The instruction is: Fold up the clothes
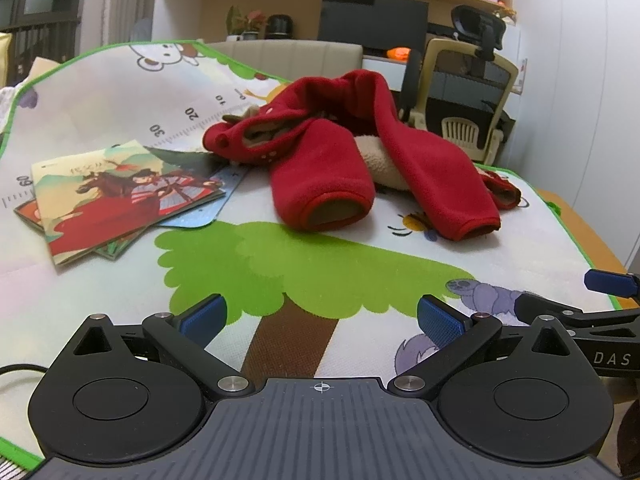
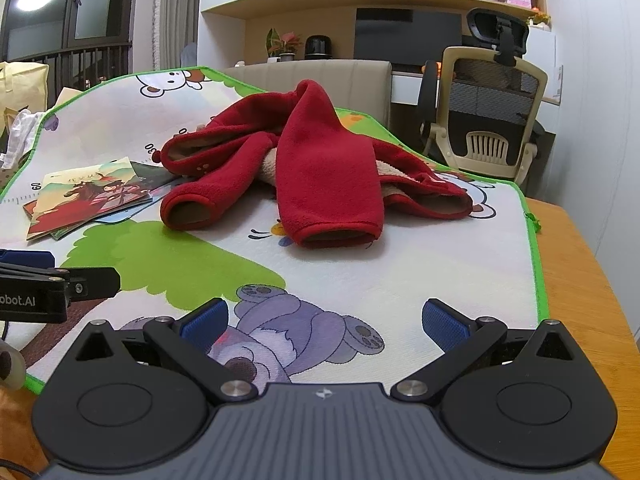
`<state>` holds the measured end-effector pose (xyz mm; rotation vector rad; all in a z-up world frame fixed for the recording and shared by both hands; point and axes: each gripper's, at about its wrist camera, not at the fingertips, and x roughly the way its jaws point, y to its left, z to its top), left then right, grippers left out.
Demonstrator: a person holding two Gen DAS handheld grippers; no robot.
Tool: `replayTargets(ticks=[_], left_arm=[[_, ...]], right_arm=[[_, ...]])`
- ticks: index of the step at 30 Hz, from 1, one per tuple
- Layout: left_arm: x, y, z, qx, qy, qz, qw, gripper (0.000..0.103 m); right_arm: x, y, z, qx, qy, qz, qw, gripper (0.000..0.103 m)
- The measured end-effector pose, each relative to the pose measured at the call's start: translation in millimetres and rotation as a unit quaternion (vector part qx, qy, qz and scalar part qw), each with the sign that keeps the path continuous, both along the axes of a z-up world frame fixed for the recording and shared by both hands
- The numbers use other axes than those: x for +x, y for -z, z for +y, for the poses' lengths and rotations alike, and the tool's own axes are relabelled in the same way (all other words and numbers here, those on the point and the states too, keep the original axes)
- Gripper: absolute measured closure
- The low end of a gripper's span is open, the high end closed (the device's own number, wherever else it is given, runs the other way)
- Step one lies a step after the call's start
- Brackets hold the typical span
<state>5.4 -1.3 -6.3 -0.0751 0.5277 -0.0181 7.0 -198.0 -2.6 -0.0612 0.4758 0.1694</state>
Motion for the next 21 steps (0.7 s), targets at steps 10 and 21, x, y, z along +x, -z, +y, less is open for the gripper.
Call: replayTargets(ticks=[10,21], left_arm=[[0.2,0.6,-1.0,0.003,0.0,0.002,1.0,0.0],[-0.2,1.1,-2.1,0.006,0.0,0.003,1.0,0.0]], right_arm=[[-0.1,1.3,0.8,0.001,-0.002,0.003,1.0,0.0],[-0.3,1.8,-0.1,0.003,-0.002,0.003,1.0,0.0]])
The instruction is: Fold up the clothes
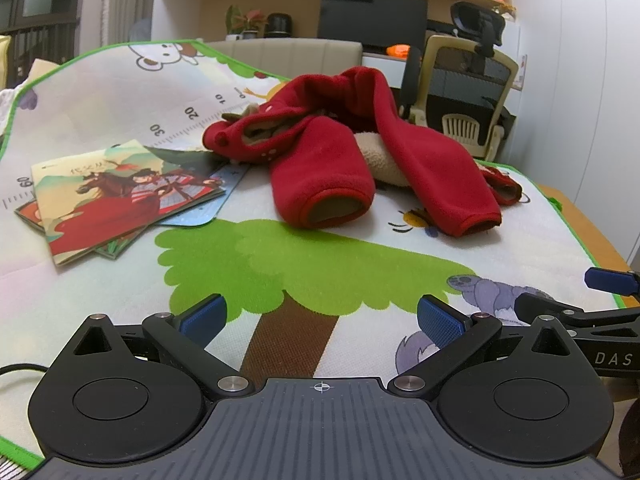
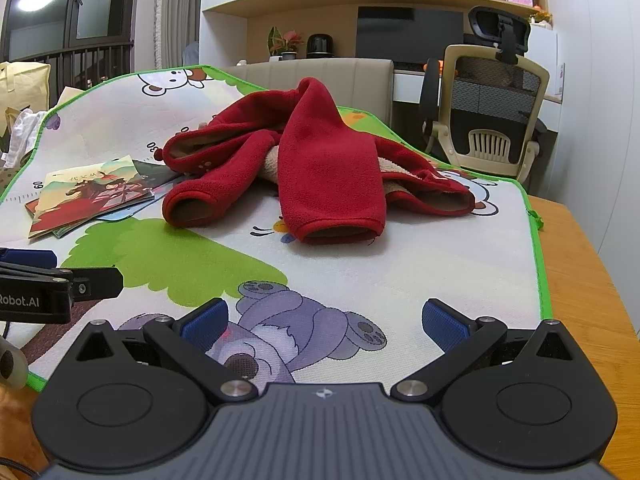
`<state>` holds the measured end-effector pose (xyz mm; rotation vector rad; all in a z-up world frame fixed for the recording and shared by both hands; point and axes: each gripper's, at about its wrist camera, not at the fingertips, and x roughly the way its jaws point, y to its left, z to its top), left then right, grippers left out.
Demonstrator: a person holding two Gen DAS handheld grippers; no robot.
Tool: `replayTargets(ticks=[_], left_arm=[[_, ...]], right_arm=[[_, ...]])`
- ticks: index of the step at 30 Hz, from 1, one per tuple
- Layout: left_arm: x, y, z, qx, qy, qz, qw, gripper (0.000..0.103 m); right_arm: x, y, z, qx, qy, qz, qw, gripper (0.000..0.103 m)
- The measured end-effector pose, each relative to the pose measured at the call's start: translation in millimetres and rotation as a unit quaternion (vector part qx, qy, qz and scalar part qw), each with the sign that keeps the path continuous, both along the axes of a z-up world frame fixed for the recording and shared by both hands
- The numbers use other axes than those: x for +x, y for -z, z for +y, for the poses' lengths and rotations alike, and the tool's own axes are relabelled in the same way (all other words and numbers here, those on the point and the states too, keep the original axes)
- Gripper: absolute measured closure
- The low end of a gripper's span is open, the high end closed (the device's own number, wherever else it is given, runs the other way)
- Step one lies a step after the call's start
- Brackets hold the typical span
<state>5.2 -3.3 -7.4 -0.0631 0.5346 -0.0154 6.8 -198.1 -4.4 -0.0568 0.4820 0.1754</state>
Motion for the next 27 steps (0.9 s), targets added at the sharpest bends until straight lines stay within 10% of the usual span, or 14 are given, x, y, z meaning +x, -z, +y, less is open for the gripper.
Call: replayTargets(ticks=[18,27], left_arm=[[10,1,1,0.013,0.003,0.015,0.9998,0.0],[74,-23,-7,0.068,0.074,0.028,0.9945,0.0]], right_arm=[[6,-5,-3,-0.015,-0.013,0.002,1.0,0.0],[86,-28,-30,-0.201,0.011,-0.018,0.979,0.0]])
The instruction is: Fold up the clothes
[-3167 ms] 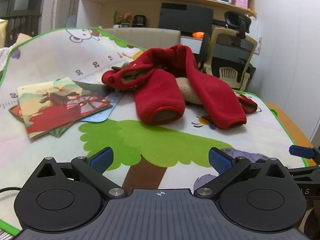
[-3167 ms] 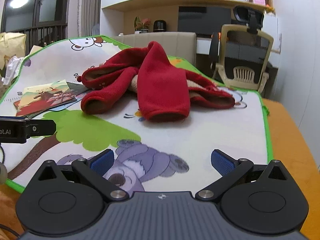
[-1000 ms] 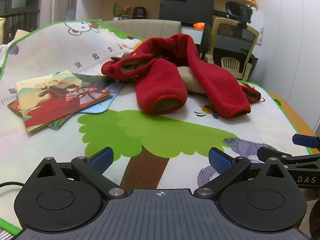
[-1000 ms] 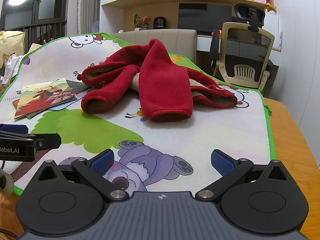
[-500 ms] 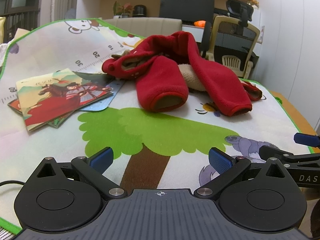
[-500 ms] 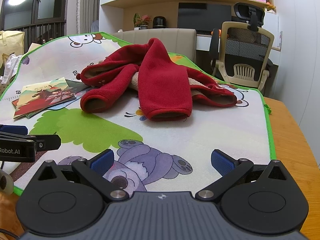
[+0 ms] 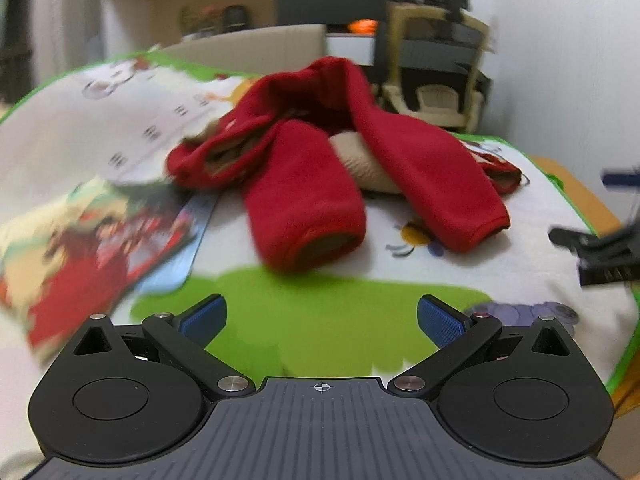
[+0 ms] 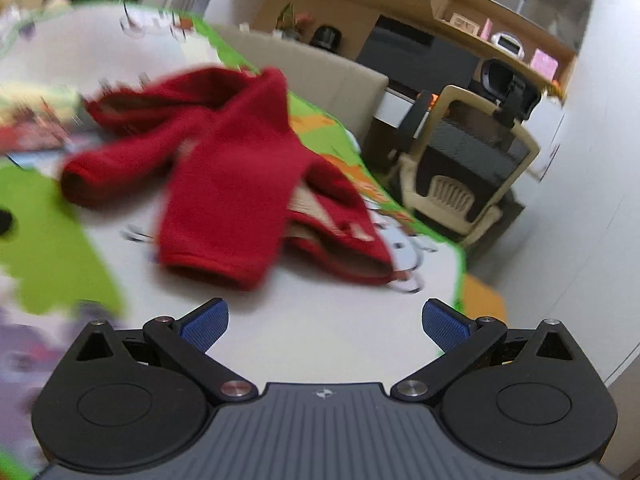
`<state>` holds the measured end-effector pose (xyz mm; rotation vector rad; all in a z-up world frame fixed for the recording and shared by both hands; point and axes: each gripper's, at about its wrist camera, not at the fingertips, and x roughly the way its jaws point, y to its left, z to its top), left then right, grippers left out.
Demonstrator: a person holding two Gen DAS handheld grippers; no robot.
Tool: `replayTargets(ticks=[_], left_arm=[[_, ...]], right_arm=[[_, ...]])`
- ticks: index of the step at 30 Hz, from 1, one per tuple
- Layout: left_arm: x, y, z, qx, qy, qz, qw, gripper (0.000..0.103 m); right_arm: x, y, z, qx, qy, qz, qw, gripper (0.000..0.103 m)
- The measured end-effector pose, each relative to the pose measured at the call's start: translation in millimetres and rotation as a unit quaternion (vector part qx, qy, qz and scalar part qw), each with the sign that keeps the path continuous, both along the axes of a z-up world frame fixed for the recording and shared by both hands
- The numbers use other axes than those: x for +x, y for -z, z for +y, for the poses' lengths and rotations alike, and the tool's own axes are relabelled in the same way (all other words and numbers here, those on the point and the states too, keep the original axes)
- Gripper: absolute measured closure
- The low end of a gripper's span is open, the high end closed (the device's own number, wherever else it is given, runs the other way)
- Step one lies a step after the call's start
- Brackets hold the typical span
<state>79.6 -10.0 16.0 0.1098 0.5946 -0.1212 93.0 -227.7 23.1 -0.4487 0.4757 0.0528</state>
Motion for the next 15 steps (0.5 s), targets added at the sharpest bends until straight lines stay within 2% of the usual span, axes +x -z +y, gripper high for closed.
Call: replayTargets(ticks=[2,4,7,9,10,12,15], left_arm=[[19,-2,-1,-0.007,0.029,0.016,0.9994,0.0],[39,-2,5,-0.059,0.067,0.053,0.9947,0.0],[60,1,12,-0.134,0.114,0.096,0.9798,0.0],[67,3,13,-0.157,0.135,0.107,0.9723,0.0],[68,3,12,-0.161,0.144,0.107,0.9705,0.0],[71,7,11,-0.156,0.148,0.103,0.9712,0.0],[81,18,7,-0.128,0.131,0.094,0.9786,0.0]], right_arm=[[20,0,-2,-0.009,-0.014,0.009,1.0,0.0],[35,-2,0,0.017,-0.055,0.04,0.997,0.0],[44,4,8,-0.035,-0.104,0.042,0.993,0.0],[51,8,14,-0.073,-0.136,0.041,0.987,0.0],[54,10,17,-0.092,-0.152,0.041,0.983,0.0],[59,9,7,-0.118,-0.135,0.009,0.984,0.0],[79,12,-11,-0.132,-0.056,-0.043,0.989,0.0]])
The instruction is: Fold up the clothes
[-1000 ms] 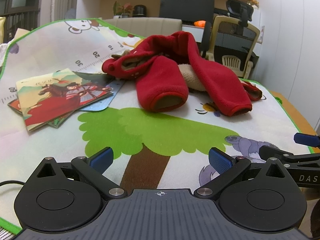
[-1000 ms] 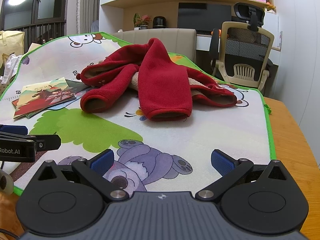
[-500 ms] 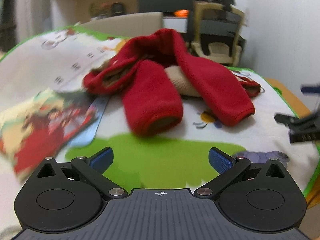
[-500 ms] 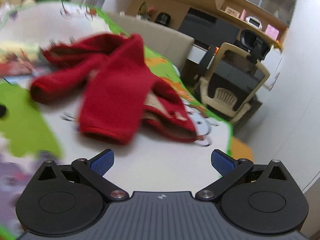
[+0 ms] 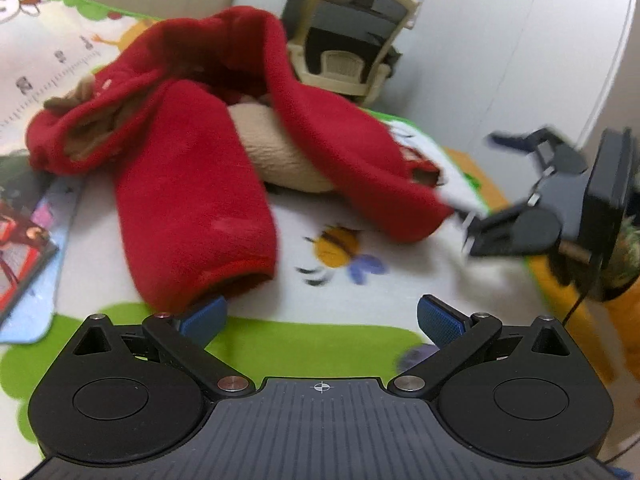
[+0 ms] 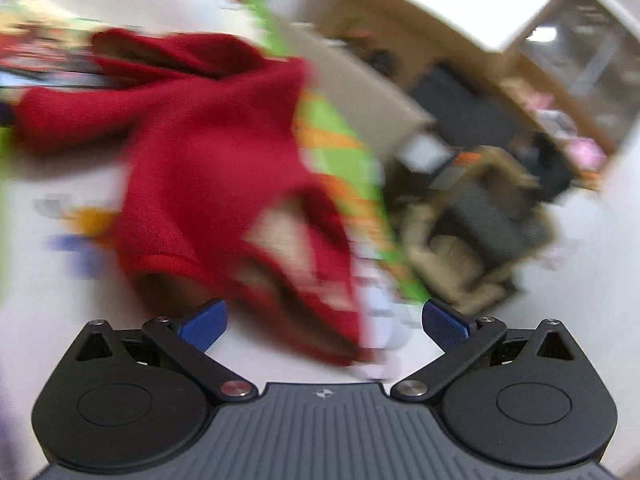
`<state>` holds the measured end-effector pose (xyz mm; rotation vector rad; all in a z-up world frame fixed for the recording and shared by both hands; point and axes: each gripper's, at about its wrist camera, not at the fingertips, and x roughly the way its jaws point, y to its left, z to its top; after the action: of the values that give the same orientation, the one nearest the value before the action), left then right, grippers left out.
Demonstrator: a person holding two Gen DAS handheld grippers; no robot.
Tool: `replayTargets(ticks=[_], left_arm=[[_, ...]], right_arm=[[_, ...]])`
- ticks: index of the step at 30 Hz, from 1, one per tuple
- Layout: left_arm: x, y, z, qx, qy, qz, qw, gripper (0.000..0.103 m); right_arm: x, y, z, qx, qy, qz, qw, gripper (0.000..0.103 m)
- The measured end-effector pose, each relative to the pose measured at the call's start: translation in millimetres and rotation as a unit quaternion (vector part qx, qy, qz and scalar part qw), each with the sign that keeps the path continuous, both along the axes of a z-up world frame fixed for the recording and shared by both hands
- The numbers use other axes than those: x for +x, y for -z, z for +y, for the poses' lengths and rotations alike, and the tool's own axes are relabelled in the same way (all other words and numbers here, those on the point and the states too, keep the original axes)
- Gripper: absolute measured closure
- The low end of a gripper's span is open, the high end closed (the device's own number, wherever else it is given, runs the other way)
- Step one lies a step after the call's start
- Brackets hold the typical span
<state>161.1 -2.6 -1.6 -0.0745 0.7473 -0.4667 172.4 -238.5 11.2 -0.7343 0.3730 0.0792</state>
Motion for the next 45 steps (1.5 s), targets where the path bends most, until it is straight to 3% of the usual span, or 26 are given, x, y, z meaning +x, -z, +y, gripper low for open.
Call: replayTargets(ticks=[2,5,7,9,10,13,15,17,18,21,23,27,29,32,34,37,41,45], left_arm=[[9,7,-1,0.007,-0.015,0.003,0.9999,0.0],[13,7,5,0.02,-0.031,-0.007,0.9993,0.0],[16,5,8,0.034,-0.042,-0.019,0.9984,0.0],[28,0,15,0.07,-0.074,-0.044,0.9938,0.0],[35,-5,21,0.086,-0.096,-0.056,0.9901,0.0],[55,-22,50,0.132,-0.191,-0.095,0.968,0.0],[61,-38,73,0.156,-0.263,-0.123,0.944,0.0],[56,-54,93,0.165,-0.317,-0.148,0.922,0.0],[47,-61,100,0.159,-0.333,-0.157,0.9158,0.0],[21,-82,117,0.141,-0.379,-0.184,0.8962,0.0],[4,-87,112,0.126,-0.369,-0.191,0.9007,0.0],[-21,-75,74,0.112,-0.274,-0.189,0.9363,0.0],[-30,-63,45,0.112,-0.216,-0.18,0.9532,0.0],[-37,-43,-7,0.118,-0.123,-0.165,0.9715,0.0],[-44,-28,-41,0.149,-0.067,-0.163,0.9729,0.0],[-56,-7,-68,0.202,-0.028,-0.178,0.9625,0.0],[-35,5,-63,0.21,-0.054,-0.15,0.9647,0.0],[-14,13,-64,0.201,-0.056,-0.114,0.9713,0.0]], right_arm=[[9,0,-12,0.023,0.031,-0.032,0.999,0.0],[23,1,-17,0.022,0.032,-0.004,0.999,0.0],[36,18,-11,-0.038,0.039,0.007,0.998,0.0],[49,25,0,-0.059,0.035,-0.013,0.998,0.0],[57,23,5,-0.047,0.028,-0.012,0.998,0.0],[81,2,37,-0.004,-0.012,-0.017,1.0,0.0],[78,-25,62,-0.006,-0.035,-0.101,0.994,0.0],[64,-71,70,0.043,-0.029,-0.195,0.979,0.0],[56,-95,73,0.069,-0.025,-0.241,0.968,0.0],[43,-149,51,0.186,0.015,-0.273,0.944,0.0],[36,-154,43,0.192,0.032,-0.255,0.947,0.0],[20,-125,41,0.123,0.046,-0.212,0.968,0.0],[11,-113,40,0.089,0.051,-0.208,0.973,0.0],[9,-112,32,0.085,0.049,-0.193,0.976,0.0],[-5,-107,27,0.07,0.013,-0.168,0.983,0.0],[-27,-99,20,0.046,-0.045,-0.13,0.989,0.0],[-36,-40,14,-0.042,-0.052,-0.069,0.995,0.0],[-15,11,20,-0.046,-0.052,0.041,0.997,0.0]])
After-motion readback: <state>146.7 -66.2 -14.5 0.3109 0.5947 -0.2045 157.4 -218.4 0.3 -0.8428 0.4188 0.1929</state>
